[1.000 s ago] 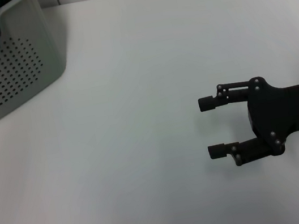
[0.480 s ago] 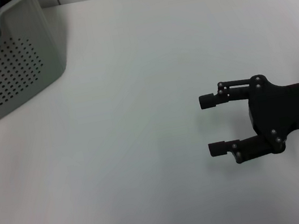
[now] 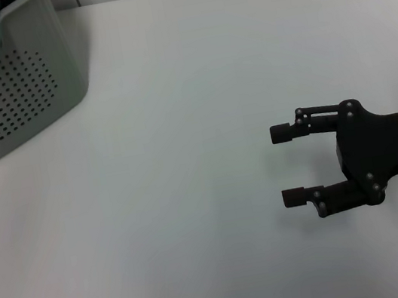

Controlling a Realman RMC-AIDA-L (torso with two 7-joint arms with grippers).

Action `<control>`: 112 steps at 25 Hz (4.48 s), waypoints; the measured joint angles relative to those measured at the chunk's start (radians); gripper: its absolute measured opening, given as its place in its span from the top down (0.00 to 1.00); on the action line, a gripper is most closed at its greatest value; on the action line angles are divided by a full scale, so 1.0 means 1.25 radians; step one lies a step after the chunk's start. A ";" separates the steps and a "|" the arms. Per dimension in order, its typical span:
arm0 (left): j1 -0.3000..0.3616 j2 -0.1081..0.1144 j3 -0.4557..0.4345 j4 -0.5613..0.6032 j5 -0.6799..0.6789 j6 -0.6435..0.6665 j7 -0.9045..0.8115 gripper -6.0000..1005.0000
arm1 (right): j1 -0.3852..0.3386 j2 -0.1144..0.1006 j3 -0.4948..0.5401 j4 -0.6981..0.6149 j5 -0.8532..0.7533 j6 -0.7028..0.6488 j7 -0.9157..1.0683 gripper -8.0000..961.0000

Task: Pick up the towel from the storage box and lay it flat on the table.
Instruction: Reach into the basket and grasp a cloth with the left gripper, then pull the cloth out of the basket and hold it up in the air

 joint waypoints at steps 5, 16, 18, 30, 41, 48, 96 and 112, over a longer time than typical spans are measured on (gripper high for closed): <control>-0.001 0.002 0.003 -0.010 -0.022 0.024 0.003 0.86 | -0.001 0.000 0.000 0.002 0.000 0.000 -0.002 0.20; 0.005 0.001 0.006 -0.077 -0.206 0.394 -0.001 0.99 | -0.004 0.000 0.000 0.054 0.053 0.000 -0.084 0.20; 0.002 -0.001 0.014 -0.122 -0.271 0.469 -0.011 0.99 | 0.000 0.001 -0.003 0.078 0.083 -0.002 -0.109 0.20; -0.025 -0.010 0.305 -0.365 -0.520 0.525 0.005 0.99 | 0.063 0.006 -0.244 0.167 0.402 -0.116 -0.302 0.21; -0.090 -0.012 0.384 -0.463 -0.523 0.524 0.067 0.98 | 0.056 0.006 -0.536 0.065 0.637 -0.358 -0.476 0.21; -0.115 -0.014 0.414 -0.485 -0.524 0.524 0.070 0.98 | 0.066 0.006 -0.571 0.052 0.724 -0.473 -0.491 0.21; -0.138 -0.016 0.544 -0.507 -0.628 0.537 0.079 0.97 | 0.024 0.006 -0.622 0.072 0.773 -0.538 -0.543 0.58; -0.130 -0.016 0.544 -0.508 -0.623 0.537 0.079 0.97 | 0.015 0.006 -0.612 0.065 0.774 -0.536 -0.556 0.95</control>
